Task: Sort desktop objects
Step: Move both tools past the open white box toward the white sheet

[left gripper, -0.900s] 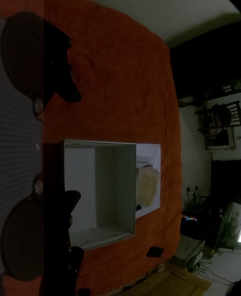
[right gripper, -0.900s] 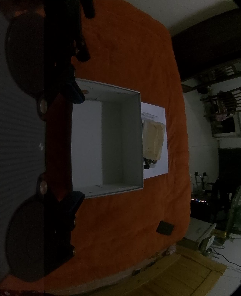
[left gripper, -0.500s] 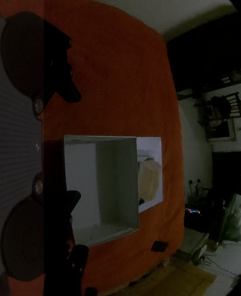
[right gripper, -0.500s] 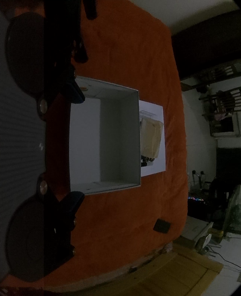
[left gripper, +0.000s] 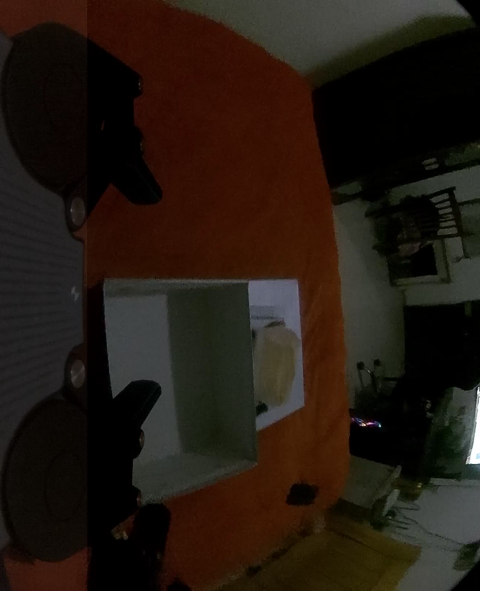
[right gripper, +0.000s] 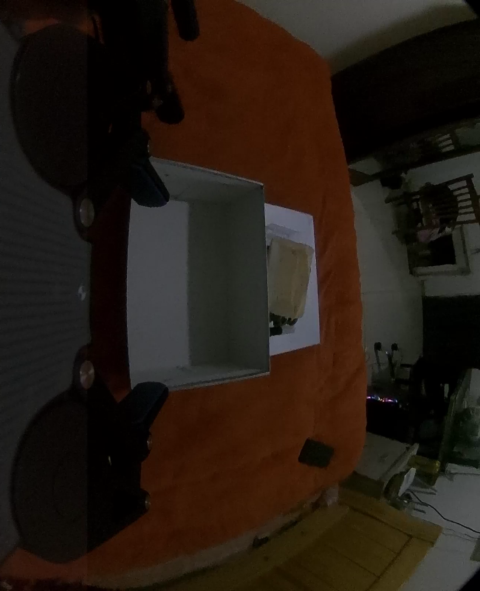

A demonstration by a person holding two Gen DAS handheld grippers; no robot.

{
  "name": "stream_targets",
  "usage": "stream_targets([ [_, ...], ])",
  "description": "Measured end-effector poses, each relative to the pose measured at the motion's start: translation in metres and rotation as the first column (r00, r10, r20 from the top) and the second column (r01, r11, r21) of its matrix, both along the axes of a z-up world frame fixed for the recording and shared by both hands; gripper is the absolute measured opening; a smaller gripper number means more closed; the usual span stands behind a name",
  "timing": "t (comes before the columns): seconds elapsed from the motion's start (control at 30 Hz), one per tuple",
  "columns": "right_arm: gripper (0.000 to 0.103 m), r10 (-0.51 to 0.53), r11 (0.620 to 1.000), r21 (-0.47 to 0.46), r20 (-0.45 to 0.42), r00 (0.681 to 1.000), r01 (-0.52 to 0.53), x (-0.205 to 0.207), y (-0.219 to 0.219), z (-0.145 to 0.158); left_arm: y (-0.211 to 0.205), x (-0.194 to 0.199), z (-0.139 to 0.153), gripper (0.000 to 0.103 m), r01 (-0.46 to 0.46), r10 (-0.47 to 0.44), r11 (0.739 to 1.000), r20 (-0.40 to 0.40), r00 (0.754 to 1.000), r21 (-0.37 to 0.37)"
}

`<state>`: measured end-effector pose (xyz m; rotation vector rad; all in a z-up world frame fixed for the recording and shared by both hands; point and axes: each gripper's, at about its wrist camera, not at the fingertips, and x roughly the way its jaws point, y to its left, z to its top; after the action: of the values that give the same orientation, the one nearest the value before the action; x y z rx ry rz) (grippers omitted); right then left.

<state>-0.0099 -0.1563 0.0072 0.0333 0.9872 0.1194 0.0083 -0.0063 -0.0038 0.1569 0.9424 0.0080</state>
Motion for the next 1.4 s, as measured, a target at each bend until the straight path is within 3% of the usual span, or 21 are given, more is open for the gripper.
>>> stream_targets([
  [0.27,0.103,0.006,0.998,0.069,0.017,1.000,-0.007,0.003,-0.004,0.005,0.010,0.006,0.002,0.103,0.013,-0.019,0.991,-0.042,0.999,-0.134],
  [0.5,0.103,-0.005,0.995,0.100,-0.001,1.000,0.005,0.007,-0.006,0.000,0.029,0.012,0.002,0.103,-0.041,0.030,0.970,-0.051,0.998,-0.241],
  [0.8,0.103,-0.027,0.996,0.088,0.041,0.999,0.023,0.007,-0.008,0.001,0.025,0.015,0.006,0.103,0.016,-0.013,0.980,0.019,1.000,-0.198],
  [0.97,0.103,-0.018,0.998,0.062,0.026,0.999,0.017,0.011,-0.008,-0.007,0.028,0.023,0.000,0.103,-0.016,0.014,0.983,-0.010,1.000,-0.183],
  [1.07,0.103,-0.022,0.998,0.053,-0.011,1.000,0.023,0.012,-0.009,-0.014,0.027,0.025,-0.005,0.103,0.016,-0.027,0.980,-0.052,0.998,-0.200],
  [1.27,0.103,0.014,0.995,0.094,-0.024,1.000,-0.012,0.015,-0.012,-0.016,0.022,0.022,-0.006,0.103,0.038,-0.048,0.975,-0.041,0.998,-0.218],
  [1.4,0.103,-0.002,0.987,0.160,0.017,1.000,-0.001,0.023,-0.025,-0.008,0.013,0.035,-0.011,0.103,0.122,-0.141,0.973,-0.083,0.987,-0.197],
])
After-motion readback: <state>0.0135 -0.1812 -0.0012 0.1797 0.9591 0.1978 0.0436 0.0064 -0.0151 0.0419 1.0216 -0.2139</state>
